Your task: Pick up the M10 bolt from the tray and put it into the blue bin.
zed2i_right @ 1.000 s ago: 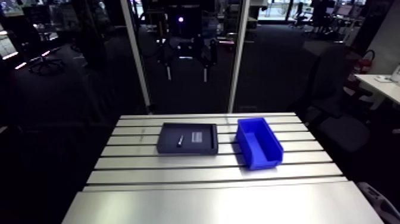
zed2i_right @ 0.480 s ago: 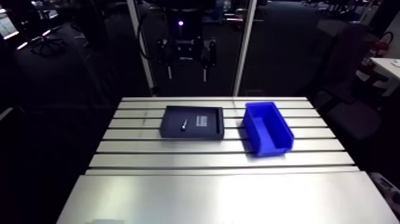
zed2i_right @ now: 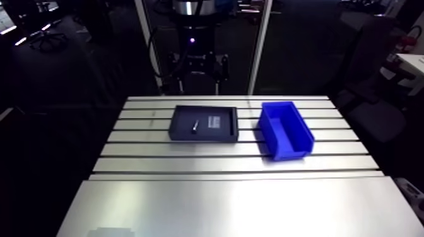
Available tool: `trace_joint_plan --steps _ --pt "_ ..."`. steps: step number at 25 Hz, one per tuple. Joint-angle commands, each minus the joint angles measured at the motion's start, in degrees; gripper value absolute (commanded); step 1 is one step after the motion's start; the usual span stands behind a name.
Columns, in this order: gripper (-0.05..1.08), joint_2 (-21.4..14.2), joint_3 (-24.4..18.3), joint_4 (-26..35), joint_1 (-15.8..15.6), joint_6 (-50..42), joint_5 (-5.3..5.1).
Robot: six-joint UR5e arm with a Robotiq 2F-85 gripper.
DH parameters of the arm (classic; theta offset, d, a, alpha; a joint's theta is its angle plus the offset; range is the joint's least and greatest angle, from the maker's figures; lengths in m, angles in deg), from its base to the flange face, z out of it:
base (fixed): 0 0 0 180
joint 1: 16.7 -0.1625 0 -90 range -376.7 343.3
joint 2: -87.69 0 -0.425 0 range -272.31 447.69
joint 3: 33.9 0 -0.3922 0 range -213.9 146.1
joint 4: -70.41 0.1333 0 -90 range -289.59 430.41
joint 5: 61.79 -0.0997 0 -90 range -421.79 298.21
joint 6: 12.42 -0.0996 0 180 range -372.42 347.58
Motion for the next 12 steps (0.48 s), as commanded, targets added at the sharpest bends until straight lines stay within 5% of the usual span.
trace_joint_plan --steps 1,12 --pt "0.03 1.8 0.9 -2.2 0.0 0.0 0.04" --pt "0.03 3.8 0.9 -4.4 -1.2 0.0 -0.22"
